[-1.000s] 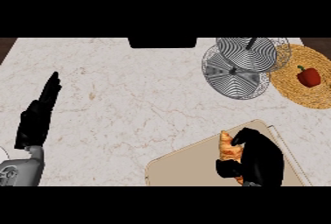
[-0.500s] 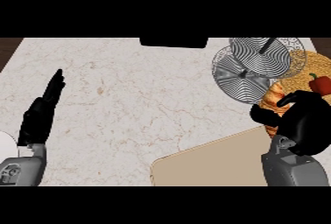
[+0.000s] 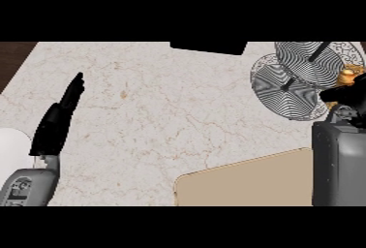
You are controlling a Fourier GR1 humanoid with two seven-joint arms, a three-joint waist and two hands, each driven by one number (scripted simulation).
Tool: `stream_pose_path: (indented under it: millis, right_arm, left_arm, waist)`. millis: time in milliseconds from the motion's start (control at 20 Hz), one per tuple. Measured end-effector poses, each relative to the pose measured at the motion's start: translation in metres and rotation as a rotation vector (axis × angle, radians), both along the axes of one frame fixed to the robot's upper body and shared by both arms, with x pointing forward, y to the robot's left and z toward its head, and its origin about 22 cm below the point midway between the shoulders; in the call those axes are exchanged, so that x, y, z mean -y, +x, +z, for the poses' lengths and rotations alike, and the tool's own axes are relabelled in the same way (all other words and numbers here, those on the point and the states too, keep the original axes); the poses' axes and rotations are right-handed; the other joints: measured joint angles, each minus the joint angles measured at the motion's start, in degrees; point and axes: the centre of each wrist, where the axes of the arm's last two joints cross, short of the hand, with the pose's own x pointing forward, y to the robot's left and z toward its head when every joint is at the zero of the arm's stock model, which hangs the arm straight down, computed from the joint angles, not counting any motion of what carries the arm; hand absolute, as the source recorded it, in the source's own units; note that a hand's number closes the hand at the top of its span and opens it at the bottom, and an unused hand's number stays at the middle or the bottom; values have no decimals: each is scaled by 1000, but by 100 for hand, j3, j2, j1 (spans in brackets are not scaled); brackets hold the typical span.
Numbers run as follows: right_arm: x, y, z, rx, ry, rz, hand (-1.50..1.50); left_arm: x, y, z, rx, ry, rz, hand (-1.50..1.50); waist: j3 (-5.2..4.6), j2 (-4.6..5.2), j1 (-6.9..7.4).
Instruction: Pick the croissant from the tray and place it in the tiered basket
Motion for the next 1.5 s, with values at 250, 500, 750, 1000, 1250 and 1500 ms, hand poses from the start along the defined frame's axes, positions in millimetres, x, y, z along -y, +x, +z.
stream_pose_path:
  millis: [250, 500, 750, 1000, 1250, 1500]
  right_arm:
    - [3, 26, 32, 25, -29, -110, 150]
    - [6, 53, 53, -29, -48, -189, 150]
    - [15, 75, 62, -136, -84, -287, 150]
    - [19, 92, 67, -246, -109, -374, 150]
    - [9, 107, 72, -328, -93, -387, 150]
    - [-5, 118, 74, -368, -34, -347, 150]
  left_arm:
    - [9, 4, 1, 5, -3, -30, 0]
    - [19, 8, 2, 5, -6, -52, 0]
    - [22, 11, 3, -2, -6, -49, 0]
    - [22, 13, 2, -11, -6, -30, 0]
    - [18, 12, 0, -20, -9, -8, 0]
    - [13, 11, -3, -27, -12, 15, 0]
  waist:
    - [27, 22, 178]
    - [43, 33, 242]
    - [44, 8, 201]
    - [39, -44, 103]
    - [52, -95, -6]
    - [61, -138, -127]
